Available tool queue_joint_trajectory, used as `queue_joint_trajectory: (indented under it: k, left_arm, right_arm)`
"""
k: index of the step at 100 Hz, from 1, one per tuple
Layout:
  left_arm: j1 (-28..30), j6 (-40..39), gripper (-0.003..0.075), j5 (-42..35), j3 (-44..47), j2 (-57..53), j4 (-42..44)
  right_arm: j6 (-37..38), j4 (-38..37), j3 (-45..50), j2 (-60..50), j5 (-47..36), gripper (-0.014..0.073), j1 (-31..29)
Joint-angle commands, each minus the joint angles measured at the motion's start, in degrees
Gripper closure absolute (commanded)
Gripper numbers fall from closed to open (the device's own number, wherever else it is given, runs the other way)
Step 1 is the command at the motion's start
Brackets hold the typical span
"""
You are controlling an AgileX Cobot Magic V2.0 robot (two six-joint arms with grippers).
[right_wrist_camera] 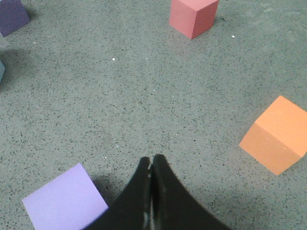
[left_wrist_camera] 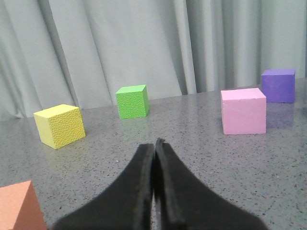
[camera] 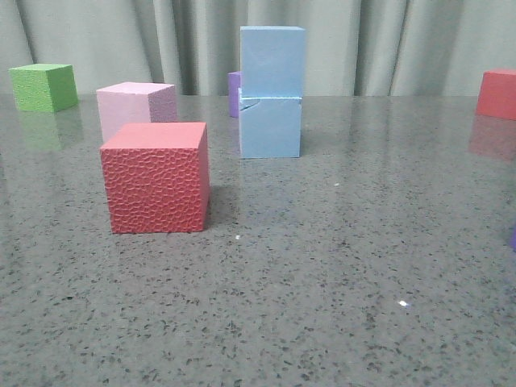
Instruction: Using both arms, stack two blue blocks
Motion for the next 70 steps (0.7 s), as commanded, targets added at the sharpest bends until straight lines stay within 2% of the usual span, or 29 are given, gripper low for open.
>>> queue_joint_trajectory:
  k: [1,70]
  left_arm:
    - [0.18,-0.63,0.0739,-4.03,2.32,-1.89,-0.52]
    - [0.18,-0.63,0.0739,-4.03,2.32,-1.89,-0.52]
  right_arm:
    - [-0.38,-1.57,-1.29,0.07,-3.93,0.0662,-0.44]
    - [-0.38,-1.57,-0.68,0.07,-5.58,0.0662,-0.44]
